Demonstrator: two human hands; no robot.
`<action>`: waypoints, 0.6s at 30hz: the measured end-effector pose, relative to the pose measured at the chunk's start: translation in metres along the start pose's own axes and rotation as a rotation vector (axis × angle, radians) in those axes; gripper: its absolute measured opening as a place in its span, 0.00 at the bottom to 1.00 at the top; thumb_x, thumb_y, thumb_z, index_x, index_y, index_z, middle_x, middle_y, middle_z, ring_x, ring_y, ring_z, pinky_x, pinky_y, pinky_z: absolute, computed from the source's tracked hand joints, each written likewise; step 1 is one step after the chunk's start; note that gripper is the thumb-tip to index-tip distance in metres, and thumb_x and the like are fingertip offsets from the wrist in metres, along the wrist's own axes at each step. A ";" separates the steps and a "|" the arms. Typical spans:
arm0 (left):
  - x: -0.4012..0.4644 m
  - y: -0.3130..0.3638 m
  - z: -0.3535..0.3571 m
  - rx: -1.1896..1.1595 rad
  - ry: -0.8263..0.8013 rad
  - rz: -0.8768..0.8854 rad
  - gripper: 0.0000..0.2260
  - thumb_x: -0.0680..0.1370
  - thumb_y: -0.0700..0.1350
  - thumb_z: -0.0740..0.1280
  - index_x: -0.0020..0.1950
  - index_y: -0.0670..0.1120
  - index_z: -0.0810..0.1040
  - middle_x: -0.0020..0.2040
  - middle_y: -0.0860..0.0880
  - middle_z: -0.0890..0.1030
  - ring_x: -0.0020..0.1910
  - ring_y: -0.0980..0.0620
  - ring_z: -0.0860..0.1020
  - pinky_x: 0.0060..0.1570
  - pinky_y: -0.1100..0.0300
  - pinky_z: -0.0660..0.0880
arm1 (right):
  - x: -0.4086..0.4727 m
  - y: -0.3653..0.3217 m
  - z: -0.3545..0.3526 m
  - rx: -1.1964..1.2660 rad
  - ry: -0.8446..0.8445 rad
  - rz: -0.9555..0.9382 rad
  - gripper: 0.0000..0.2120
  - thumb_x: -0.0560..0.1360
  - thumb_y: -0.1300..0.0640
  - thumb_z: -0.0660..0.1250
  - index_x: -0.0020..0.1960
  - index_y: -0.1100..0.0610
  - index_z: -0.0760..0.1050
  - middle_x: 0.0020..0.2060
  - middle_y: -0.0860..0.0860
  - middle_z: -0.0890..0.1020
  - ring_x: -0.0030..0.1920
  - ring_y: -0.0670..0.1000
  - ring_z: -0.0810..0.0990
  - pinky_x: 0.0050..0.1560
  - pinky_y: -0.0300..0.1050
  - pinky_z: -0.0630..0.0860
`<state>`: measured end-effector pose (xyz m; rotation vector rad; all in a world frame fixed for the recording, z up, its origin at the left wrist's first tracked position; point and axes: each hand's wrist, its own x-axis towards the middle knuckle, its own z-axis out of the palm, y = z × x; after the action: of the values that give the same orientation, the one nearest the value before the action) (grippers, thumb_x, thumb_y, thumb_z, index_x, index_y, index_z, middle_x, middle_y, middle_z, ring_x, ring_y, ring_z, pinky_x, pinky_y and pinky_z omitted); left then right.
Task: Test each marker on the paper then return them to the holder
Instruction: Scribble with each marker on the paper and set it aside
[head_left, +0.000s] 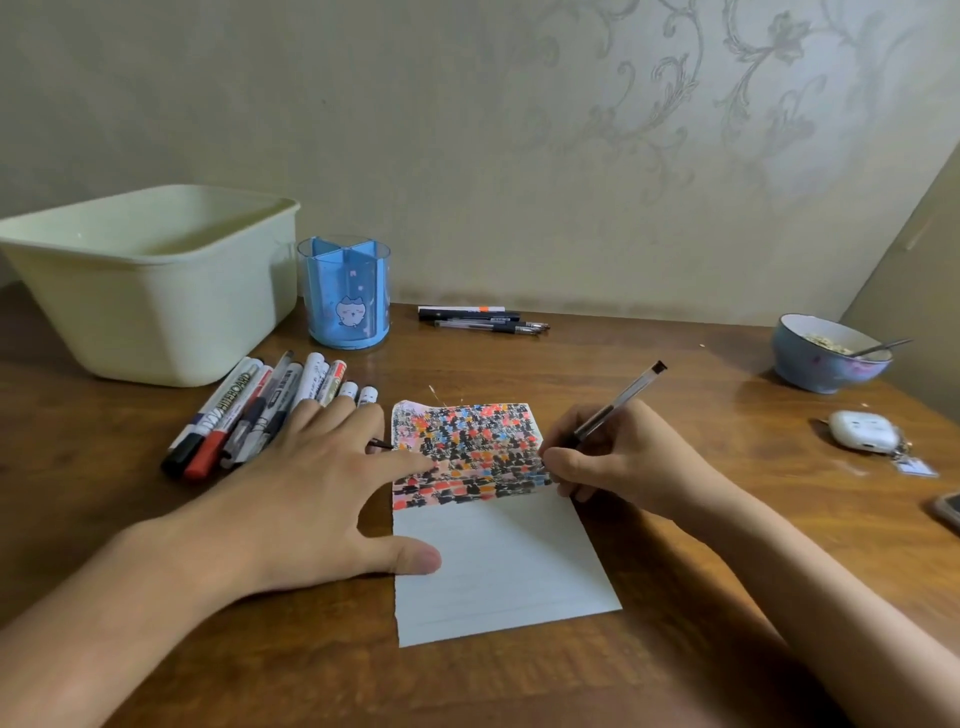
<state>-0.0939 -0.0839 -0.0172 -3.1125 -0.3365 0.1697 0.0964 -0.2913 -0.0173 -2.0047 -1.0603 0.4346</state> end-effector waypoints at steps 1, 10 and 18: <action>0.001 0.000 0.000 -0.003 -0.009 -0.012 0.42 0.64 0.83 0.50 0.76 0.70 0.50 0.67 0.57 0.58 0.70 0.54 0.53 0.69 0.54 0.57 | 0.000 0.001 0.001 -0.021 0.005 -0.003 0.02 0.76 0.59 0.72 0.45 0.57 0.82 0.36 0.54 0.86 0.37 0.52 0.86 0.37 0.40 0.82; 0.001 -0.001 0.000 -0.055 -0.061 -0.039 0.44 0.62 0.83 0.51 0.76 0.71 0.50 0.68 0.57 0.58 0.71 0.52 0.54 0.70 0.51 0.59 | 0.001 0.003 0.004 -0.098 0.010 -0.018 0.04 0.77 0.61 0.70 0.43 0.57 0.81 0.34 0.52 0.85 0.34 0.51 0.85 0.37 0.38 0.80; 0.002 -0.001 -0.001 -0.058 -0.068 -0.043 0.45 0.61 0.83 0.50 0.76 0.70 0.50 0.66 0.58 0.59 0.69 0.54 0.55 0.69 0.52 0.60 | 0.000 0.003 0.005 -0.121 0.022 -0.014 0.05 0.77 0.60 0.70 0.42 0.54 0.81 0.34 0.50 0.85 0.34 0.49 0.84 0.37 0.38 0.79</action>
<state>-0.0924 -0.0828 -0.0166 -3.1589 -0.4157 0.2704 0.0951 -0.2893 -0.0224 -2.1021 -1.1100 0.3470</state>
